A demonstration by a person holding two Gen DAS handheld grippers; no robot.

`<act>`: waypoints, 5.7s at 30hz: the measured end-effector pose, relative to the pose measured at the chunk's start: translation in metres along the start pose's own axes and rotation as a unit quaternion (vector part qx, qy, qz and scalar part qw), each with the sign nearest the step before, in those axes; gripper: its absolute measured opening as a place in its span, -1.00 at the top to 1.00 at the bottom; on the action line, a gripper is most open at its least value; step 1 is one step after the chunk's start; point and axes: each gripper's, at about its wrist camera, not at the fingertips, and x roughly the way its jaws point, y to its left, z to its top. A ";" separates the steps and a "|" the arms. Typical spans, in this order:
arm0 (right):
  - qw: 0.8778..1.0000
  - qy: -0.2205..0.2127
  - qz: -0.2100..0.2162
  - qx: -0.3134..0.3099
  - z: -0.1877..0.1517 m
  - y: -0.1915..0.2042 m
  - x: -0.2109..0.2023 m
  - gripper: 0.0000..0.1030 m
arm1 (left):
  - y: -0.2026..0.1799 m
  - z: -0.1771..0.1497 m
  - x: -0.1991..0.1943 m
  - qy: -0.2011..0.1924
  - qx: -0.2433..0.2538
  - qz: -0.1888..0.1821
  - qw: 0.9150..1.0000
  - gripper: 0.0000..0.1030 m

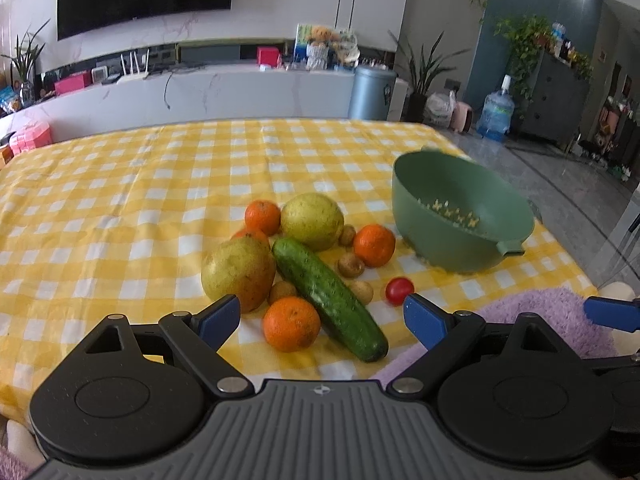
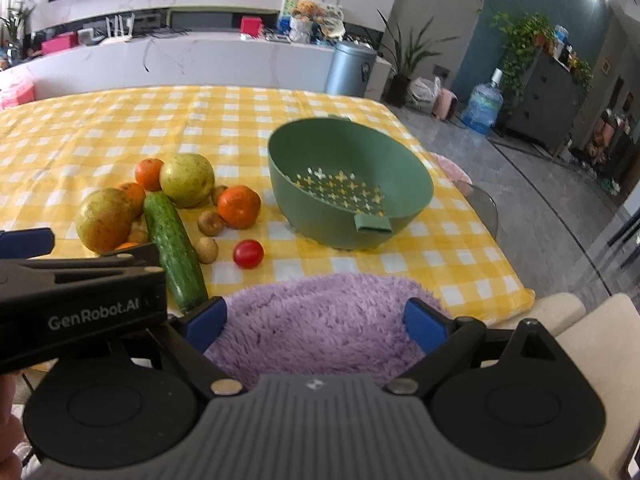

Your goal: Organize fruits

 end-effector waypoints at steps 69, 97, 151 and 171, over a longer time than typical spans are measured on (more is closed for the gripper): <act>0.973 0.036 0.226 0.033 0.046 0.037 0.088 0.12 | 0.122 0.020 0.107 0.065 -0.088 -0.053 0.993 -0.46; 0.962 0.140 0.192 0.135 0.149 0.070 0.176 -0.69 | 0.128 0.023 0.101 0.046 -0.096 -0.061 0.992 -0.46; 0.972 -0.037 0.227 0.053 0.144 0.065 0.144 -0.23 | 0.119 0.035 0.075 -0.018 -0.082 -0.051 0.995 -0.46; 0.952 -0.120 0.175 0.219 0.128 -0.078 0.092 -0.23 | 0.027 0.079 0.070 -0.036 0.008 -0.163 0.986 -0.47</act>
